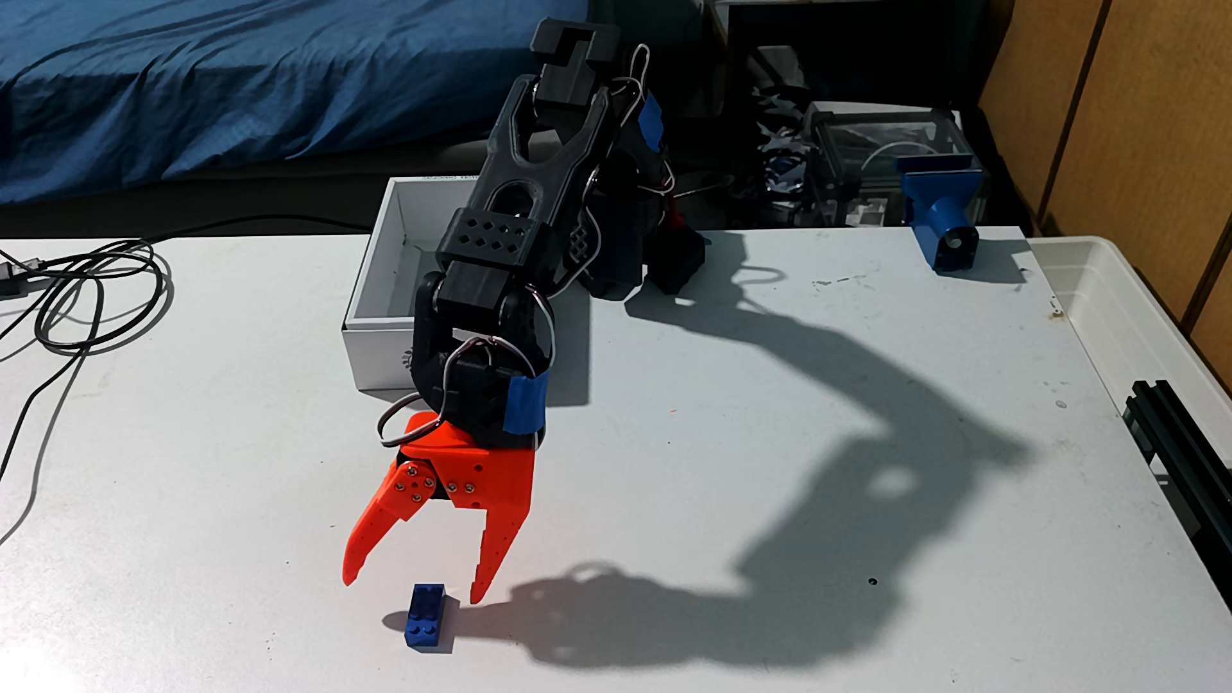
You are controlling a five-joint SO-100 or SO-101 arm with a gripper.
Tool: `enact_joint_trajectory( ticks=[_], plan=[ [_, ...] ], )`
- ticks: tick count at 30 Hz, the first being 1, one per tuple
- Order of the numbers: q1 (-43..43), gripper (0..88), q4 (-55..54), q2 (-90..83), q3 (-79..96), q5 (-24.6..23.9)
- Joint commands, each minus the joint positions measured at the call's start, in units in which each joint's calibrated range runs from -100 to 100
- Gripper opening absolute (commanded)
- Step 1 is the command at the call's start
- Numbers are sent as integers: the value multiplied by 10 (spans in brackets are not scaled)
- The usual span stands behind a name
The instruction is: Grab the blue brick and place in box
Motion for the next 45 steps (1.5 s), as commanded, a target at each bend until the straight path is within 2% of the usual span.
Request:
enact_joint_trajectory(
  ticks=[1, 23, 34, 45],
  plan=[
    [5, 341, 4, -3, -25, -4],
    [5, 340, -3, 7, -31, -10],
    [6, 340, 86, 101, -179, -12],
    [17, 340, 131, 107, -184, -12]
  ],
)
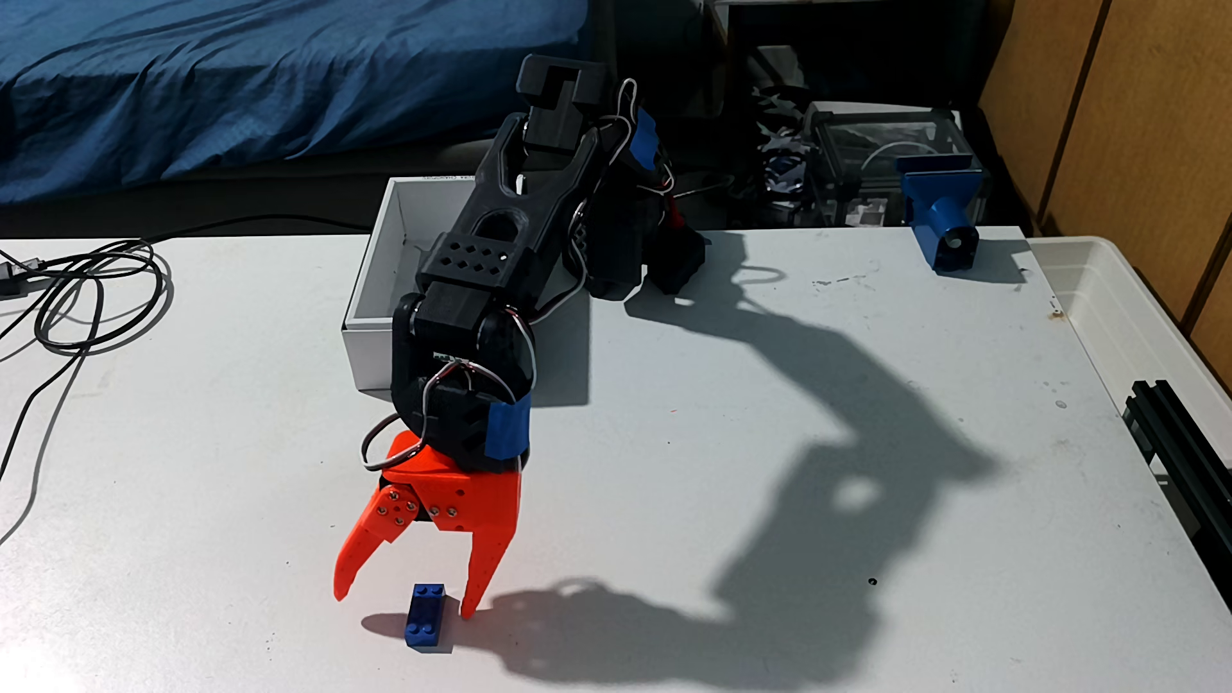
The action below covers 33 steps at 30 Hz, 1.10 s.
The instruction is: Grab the blue brick and place in box
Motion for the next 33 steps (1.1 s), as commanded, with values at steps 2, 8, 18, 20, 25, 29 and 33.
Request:
enact_joint_trajectory(
  ticks=[2, 8, 18, 20, 25, 29, 33],
  plan=[
    [9, 339, 15, -1, -9, -3],
    [9, 323, 15, 1, -12, -6],
    [6, 178, 13, 1, -12, -8],
    [6, 168, 8, 1, -13, -9],
    [6, 106, 7, 3, -21, -13],
    [7, 30, 7, 4, -25, -13],
    [5, 8, 7, 4, -25, -13]
  ],
)
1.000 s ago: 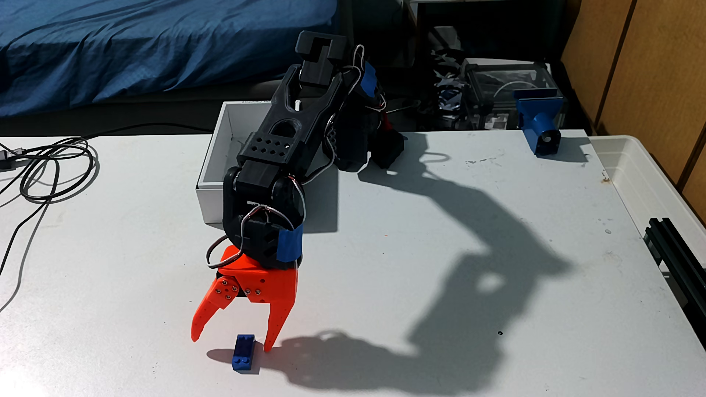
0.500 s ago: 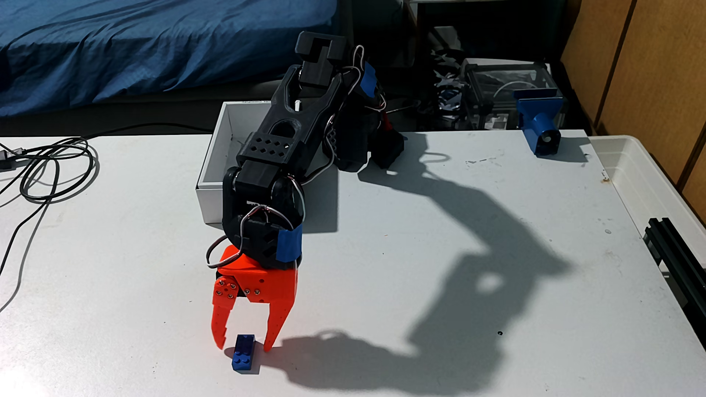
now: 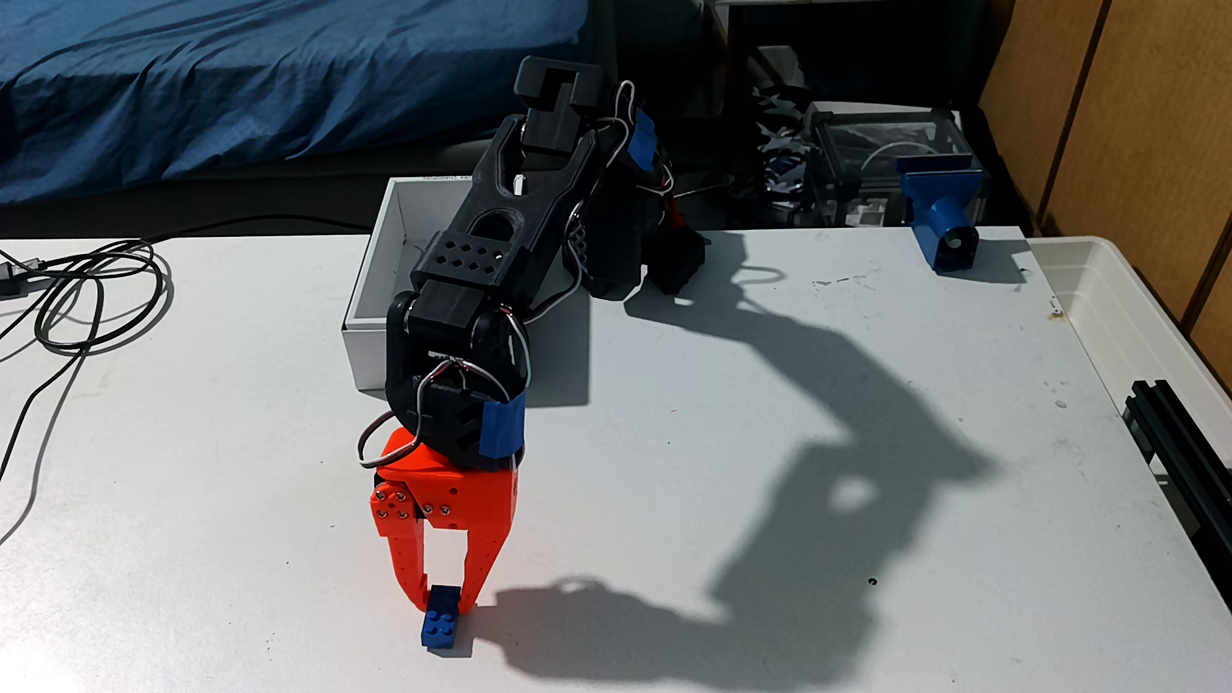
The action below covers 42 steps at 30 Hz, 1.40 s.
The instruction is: Grab the blue brick and place in box
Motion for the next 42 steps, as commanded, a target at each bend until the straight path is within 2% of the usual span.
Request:
enact_joint_trajectory(
  ticks=[1, 11, 22, 28, 32, 38, 42],
  plan=[
    [3, 8, -4, -1, -11, -4],
    [11, 8, 10, -18, -11, 1],
    [54, 8, 162, -140, -33, 6],
    [92, 8, 236, -201, -33, 26],
    [132, 8, 305, -238, -33, 51],
    [207, 8, 397, -277, -33, 112],
    [253, 8, 404, -306, -7, 161]
  ],
)
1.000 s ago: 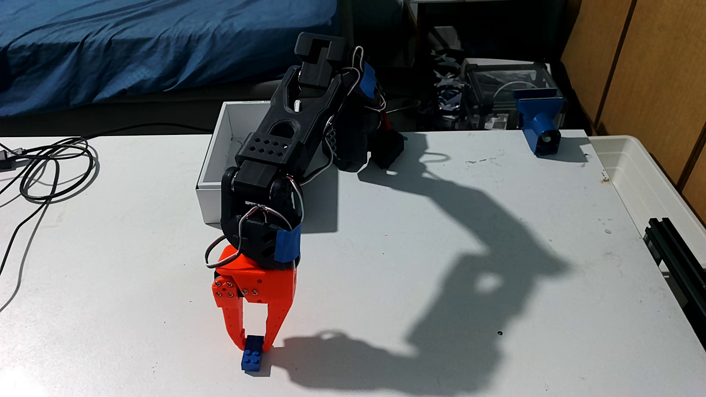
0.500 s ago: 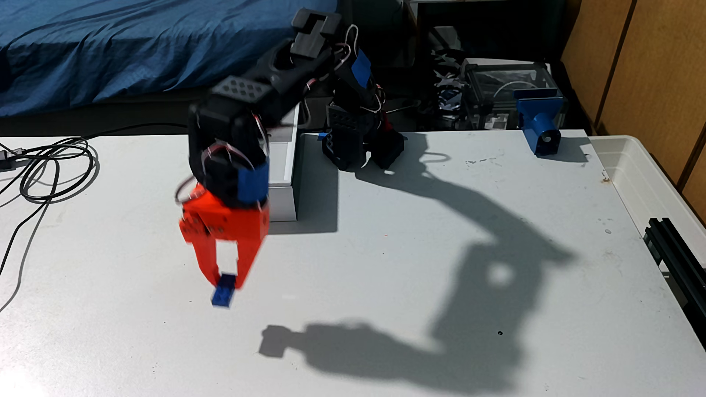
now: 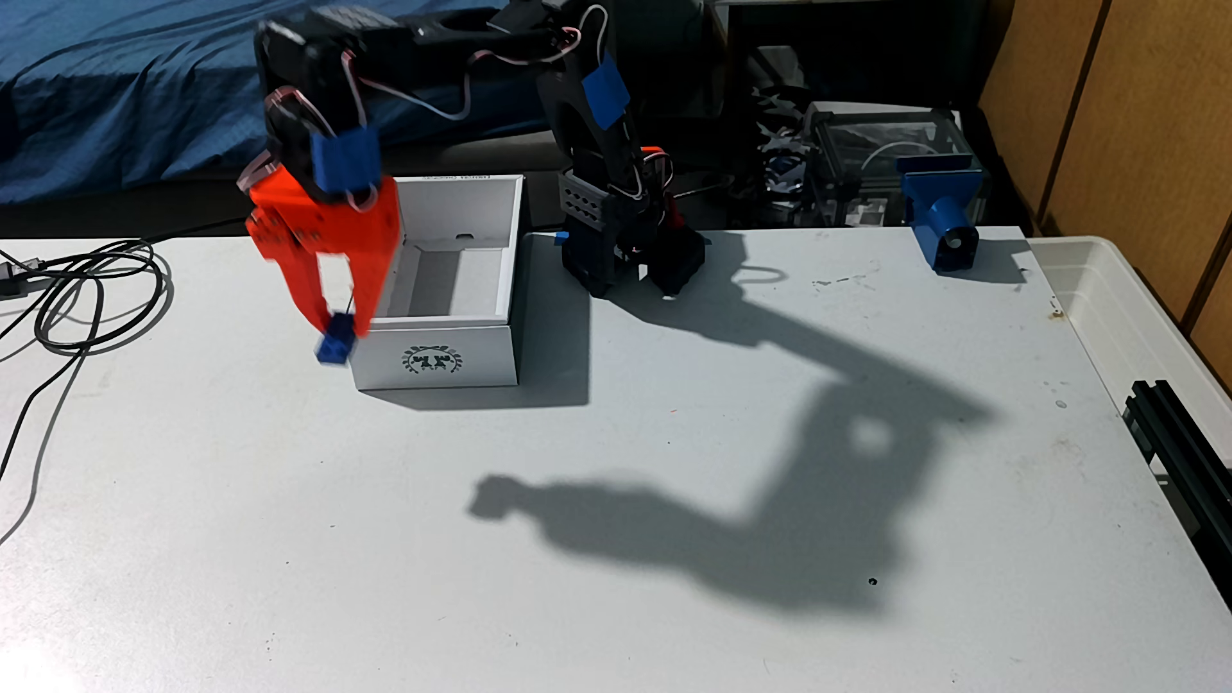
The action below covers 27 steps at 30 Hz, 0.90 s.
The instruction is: Grab the blue brick and place in box
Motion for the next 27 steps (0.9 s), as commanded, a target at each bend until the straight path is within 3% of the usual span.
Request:
enact_joint_trajectory(
  ticks=[1, 7, 17, 27],
  plan=[
    [41, 8, 11, -58, 14, 41],
    [89, 8, 11, -124, 95, 91],
    [106, 10, 6, -296, 322, 121],
    [151, 9, -42, -407, 471, 189]
  ],
)
